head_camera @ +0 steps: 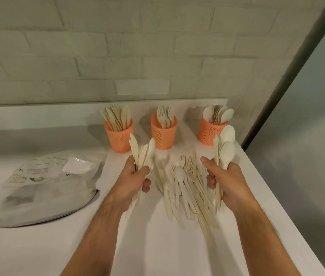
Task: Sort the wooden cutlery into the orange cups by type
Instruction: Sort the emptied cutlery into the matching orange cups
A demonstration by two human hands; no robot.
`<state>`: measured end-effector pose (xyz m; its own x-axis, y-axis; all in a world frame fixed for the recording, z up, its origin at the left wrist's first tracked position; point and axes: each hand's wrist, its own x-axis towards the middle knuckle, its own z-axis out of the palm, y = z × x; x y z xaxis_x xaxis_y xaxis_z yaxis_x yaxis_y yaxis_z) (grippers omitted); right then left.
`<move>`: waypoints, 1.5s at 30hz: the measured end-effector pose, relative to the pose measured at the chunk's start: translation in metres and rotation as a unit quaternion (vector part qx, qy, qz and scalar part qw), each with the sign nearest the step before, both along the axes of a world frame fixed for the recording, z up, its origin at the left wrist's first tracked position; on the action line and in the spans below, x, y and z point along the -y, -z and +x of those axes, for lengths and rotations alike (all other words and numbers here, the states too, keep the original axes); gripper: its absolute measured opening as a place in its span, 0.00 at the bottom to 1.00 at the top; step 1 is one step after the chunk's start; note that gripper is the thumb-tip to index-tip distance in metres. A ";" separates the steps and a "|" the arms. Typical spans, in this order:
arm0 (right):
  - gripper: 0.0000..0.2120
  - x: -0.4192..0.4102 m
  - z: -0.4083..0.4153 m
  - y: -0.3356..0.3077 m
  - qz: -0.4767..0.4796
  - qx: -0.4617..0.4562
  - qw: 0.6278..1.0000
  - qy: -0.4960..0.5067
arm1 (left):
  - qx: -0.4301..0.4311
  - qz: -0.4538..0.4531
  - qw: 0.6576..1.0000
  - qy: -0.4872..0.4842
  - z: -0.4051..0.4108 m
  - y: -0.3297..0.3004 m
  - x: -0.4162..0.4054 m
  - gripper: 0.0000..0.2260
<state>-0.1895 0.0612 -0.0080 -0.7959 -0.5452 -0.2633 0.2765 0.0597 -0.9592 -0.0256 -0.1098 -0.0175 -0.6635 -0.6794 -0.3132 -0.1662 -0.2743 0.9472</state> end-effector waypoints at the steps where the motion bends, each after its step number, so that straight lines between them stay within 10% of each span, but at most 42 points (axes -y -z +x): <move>1: 0.12 0.007 0.004 -0.001 -0.006 -0.010 1.000 -0.003 | -0.024 -0.011 1.000 -0.014 0.003 -0.001 0.001 0.10; 11: 0.11 0.088 0.057 0.000 -0.053 -0.106 0.992 -0.050 | -0.115 -0.162 0.972 -0.127 0.038 -0.002 0.015 0.03; 21: 0.09 0.142 0.102 -0.033 -0.207 -0.143 0.950 -0.186 | -0.103 -0.270 0.941 -0.177 0.055 0.007 0.022 0.17; 30: 0.14 0.154 0.103 -0.030 -0.096 -0.223 0.908 -0.340 | -0.063 -0.266 0.944 -0.187 0.051 0.020 0.026 0.12; 45: 0.13 0.147 0.112 0.044 -0.038 -0.118 0.982 -0.144 | -0.063 -0.190 0.936 -0.288 0.059 0.056 0.015 0.08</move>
